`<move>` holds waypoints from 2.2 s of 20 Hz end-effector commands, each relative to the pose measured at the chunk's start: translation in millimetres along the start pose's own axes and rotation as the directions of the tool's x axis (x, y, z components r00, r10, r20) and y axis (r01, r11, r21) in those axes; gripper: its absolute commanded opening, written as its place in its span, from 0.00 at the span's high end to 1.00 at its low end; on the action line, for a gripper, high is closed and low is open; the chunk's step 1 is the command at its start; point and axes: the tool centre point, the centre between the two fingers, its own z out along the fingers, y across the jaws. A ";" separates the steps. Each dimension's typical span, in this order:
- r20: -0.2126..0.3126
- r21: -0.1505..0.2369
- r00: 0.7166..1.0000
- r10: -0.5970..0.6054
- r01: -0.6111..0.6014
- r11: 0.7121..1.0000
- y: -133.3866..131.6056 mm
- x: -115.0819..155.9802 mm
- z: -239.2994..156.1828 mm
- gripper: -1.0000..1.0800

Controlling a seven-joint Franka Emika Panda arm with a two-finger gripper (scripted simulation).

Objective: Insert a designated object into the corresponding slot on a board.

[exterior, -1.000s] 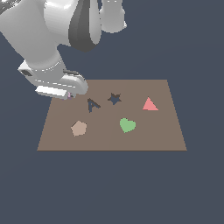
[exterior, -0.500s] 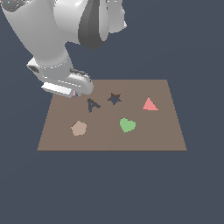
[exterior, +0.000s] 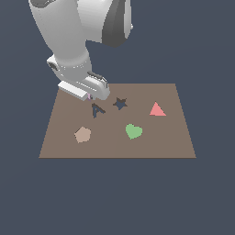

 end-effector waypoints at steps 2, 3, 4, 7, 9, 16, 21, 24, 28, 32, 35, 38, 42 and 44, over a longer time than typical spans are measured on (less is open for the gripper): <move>0.000 0.000 0.996 0.092 -0.092 0.996 -18.2 -11.7 -1.2 1.00; 0.000 0.000 0.993 0.120 -0.120 0.993 -24.0 -14.9 -1.5 1.00; 0.000 0.000 0.989 0.147 -0.147 0.989 -29.8 -17.9 -1.8 1.00; 0.000 0.000 0.974 0.228 -0.228 0.974 -47.7 -25.6 -2.8 1.00; 0.000 0.000 0.961 0.278 -0.278 0.961 -59.2 -29.5 -3.4 1.00; 0.001 -0.001 0.909 0.416 -0.416 0.909 -93.5 -36.9 -5.1 1.00; 0.001 -0.001 0.875 0.484 -0.484 0.875 -111.8 -38.2 -5.9 1.00; 0.001 -0.001 0.858 0.514 -0.514 0.858 -120.0 -38.0 -6.3 1.00; 0.001 -0.001 0.841 0.541 -0.541 0.841 -127.6 -37.4 -6.7 1.00; 0.001 -0.001 0.832 0.554 -0.554 0.832 -131.3 -36.9 -6.8 1.00; 0.001 -0.002 0.832 0.555 -0.555 0.832 -131.4 -36.6 -6.8 1.00; 0.001 -0.002 0.836 0.549 -0.549 0.836 -129.6 -36.4 -6.7 1.00; 0.001 -0.002 0.836 0.549 -0.549 0.836 -129.5 -36.5 -6.2 1.00; 0.002 -0.002 0.836 0.549 -0.549 0.836 -129.4 -36.4 -3.0 1.00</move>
